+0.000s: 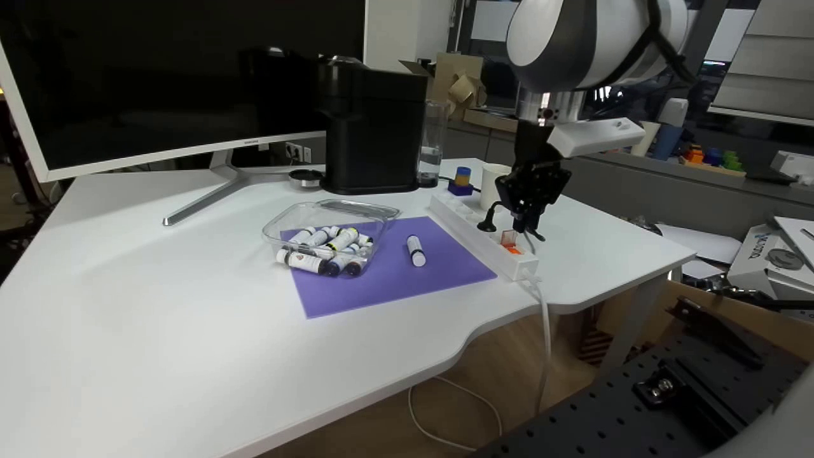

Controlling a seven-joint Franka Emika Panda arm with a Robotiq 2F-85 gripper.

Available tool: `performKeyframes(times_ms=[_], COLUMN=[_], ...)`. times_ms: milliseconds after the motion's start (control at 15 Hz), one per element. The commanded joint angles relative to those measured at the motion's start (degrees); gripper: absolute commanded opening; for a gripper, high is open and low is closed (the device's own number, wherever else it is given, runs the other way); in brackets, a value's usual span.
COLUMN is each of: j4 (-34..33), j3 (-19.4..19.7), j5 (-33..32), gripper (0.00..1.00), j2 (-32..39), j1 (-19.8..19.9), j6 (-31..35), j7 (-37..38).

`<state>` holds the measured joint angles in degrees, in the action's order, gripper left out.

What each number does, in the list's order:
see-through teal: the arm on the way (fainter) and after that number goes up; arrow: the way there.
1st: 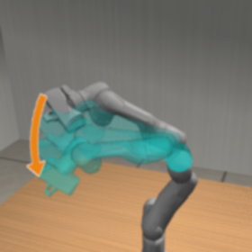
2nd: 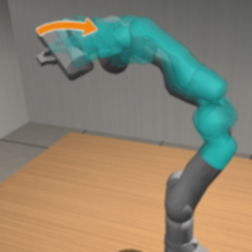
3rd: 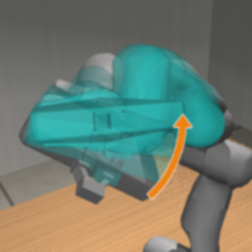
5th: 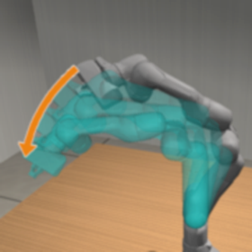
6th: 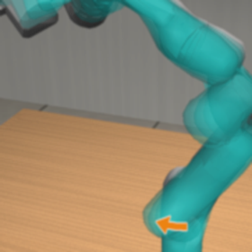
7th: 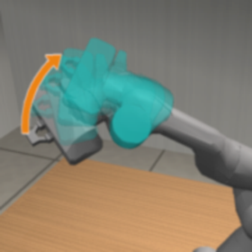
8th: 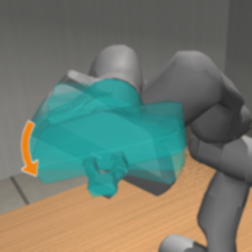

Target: Turn off the extension cord switch

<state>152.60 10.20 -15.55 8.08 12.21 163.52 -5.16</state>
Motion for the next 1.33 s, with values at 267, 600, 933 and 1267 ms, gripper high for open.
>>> performKeyframes(times_ms=[267,600,933,1267], j4=[-3.93,-7.21,-8.44,-8.54], j3=[1.01,1.59,0.50,-0.45], j5=[1.94,1.50,2.40,3.70], gripper=[0.00,0.00,0.00,0.00], j2=[6.63,10.64,12.78,13.77], j1=[-0.39,-0.73,-0.67,-0.84], j6=[2.43,2.14,2.98,4.52], j7=[-3.30,-4.01,-4.75,-4.70])
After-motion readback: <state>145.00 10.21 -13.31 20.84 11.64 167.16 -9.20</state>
